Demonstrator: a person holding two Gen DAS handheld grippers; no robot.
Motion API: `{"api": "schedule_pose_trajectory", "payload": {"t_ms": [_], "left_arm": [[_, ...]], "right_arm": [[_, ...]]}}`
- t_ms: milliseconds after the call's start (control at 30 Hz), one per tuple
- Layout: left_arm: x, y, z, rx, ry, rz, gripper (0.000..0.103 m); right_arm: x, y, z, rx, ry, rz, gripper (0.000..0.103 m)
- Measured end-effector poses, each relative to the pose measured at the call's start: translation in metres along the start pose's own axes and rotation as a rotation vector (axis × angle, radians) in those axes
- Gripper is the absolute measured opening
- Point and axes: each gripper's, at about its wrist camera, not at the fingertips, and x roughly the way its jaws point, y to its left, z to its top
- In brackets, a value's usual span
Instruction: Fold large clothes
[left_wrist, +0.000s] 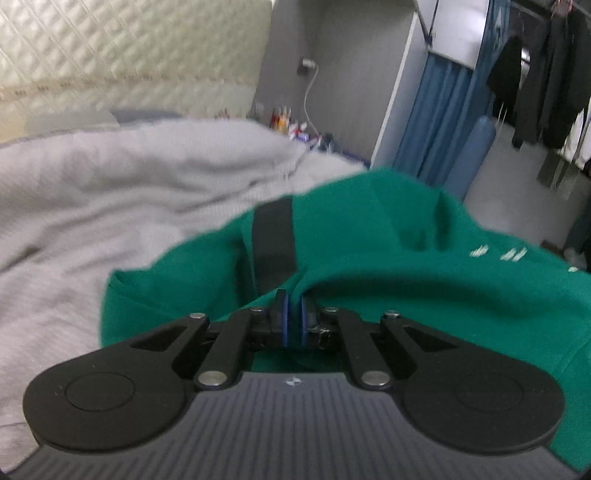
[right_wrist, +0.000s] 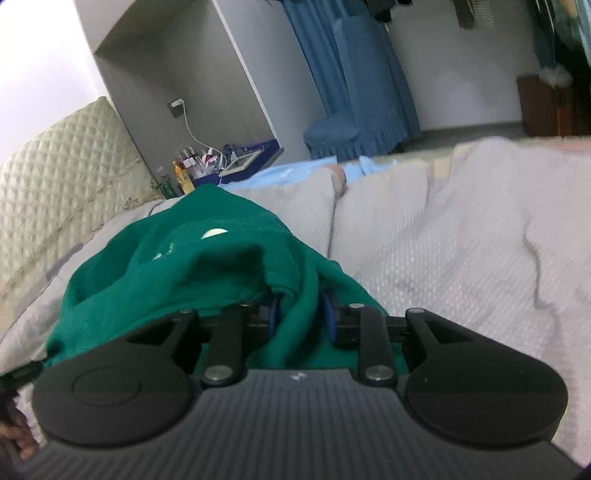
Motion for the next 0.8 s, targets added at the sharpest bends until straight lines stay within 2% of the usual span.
{"api": "schedule_pose_trajectory", "payload": {"t_ms": [133,333,433,467,500,567,700,800], "left_arm": [[0.015,0.005,-0.003,-0.002,0.015,-0.004,0.009],[0.0,0.012,0.005,-0.069,-0.01,-0.029,0.012],[-0.021,0.012,0.011,-0.096,-0.041,-0.052,0.032],[-0.032,0.009,0.011,-0.099,-0.054,-0.058,0.047],[-0.041,0.008,0.012,-0.101,-0.072,-0.064,0.054],[-0.061,0.005,0.015,-0.112,-0.109,-0.083,0.057],[-0.097,-0.005,0.01,-0.113,-0.156,-0.154,0.062],[-0.109,-0.015,0.001,-0.124,-0.125,-0.242,0.062]], "right_arm": [[0.004,-0.01,-0.001,0.049,0.008,0.037,0.031],[-0.015,-0.006,-0.001,0.092,0.004,0.049,0.035],[-0.03,0.0,0.001,0.104,-0.012,0.047,0.042],[-0.037,0.001,0.002,0.109,-0.017,0.05,0.047],[-0.045,0.002,0.002,0.113,-0.023,0.053,0.05],[-0.059,0.004,0.001,0.121,-0.038,0.069,0.063],[-0.085,0.008,-0.007,0.136,-0.064,0.113,0.065],[-0.103,0.016,-0.014,0.117,-0.078,0.151,0.064]]}}
